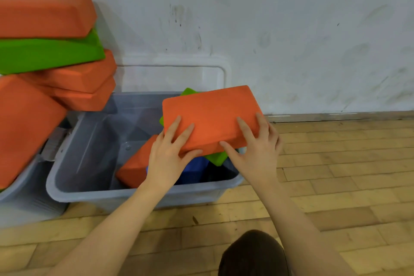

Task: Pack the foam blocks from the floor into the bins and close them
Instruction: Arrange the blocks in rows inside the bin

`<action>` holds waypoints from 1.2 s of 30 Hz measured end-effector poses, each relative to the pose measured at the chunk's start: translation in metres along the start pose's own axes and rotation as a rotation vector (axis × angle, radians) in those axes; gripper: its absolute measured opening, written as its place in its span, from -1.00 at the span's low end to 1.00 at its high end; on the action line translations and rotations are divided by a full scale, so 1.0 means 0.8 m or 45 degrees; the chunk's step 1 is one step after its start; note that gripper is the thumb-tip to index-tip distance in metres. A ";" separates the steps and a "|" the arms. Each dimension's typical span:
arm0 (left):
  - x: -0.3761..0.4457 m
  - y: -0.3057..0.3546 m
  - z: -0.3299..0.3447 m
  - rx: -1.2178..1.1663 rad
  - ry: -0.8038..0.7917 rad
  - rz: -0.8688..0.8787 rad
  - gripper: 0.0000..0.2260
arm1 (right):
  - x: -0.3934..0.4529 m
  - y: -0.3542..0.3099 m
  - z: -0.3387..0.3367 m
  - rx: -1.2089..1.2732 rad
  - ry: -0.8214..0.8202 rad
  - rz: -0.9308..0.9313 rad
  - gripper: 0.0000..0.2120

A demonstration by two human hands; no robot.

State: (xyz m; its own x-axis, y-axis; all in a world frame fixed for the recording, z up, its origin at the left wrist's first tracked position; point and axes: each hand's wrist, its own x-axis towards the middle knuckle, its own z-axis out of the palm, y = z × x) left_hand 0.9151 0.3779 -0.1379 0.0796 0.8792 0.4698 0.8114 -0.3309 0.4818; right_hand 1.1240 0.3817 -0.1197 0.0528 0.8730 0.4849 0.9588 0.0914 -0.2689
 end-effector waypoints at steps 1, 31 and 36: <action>-0.003 0.003 0.000 -0.009 -0.005 0.032 -0.44 | -0.009 0.000 -0.004 -0.015 0.011 0.025 -0.33; -0.010 -0.043 -0.043 0.482 -0.176 -0.148 -0.54 | -0.007 -0.102 0.017 0.010 0.091 -0.360 -0.61; 0.003 -0.103 -0.094 0.468 -0.234 -0.202 -0.54 | 0.010 -0.176 0.051 0.149 0.009 -0.533 -0.62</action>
State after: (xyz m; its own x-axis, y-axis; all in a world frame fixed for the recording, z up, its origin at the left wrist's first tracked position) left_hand 0.8047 0.3813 -0.1208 0.0121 0.9666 0.2559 0.9713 -0.0722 0.2267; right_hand 0.9783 0.3954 -0.1116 -0.3315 0.7458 0.5779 0.8597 0.4911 -0.1405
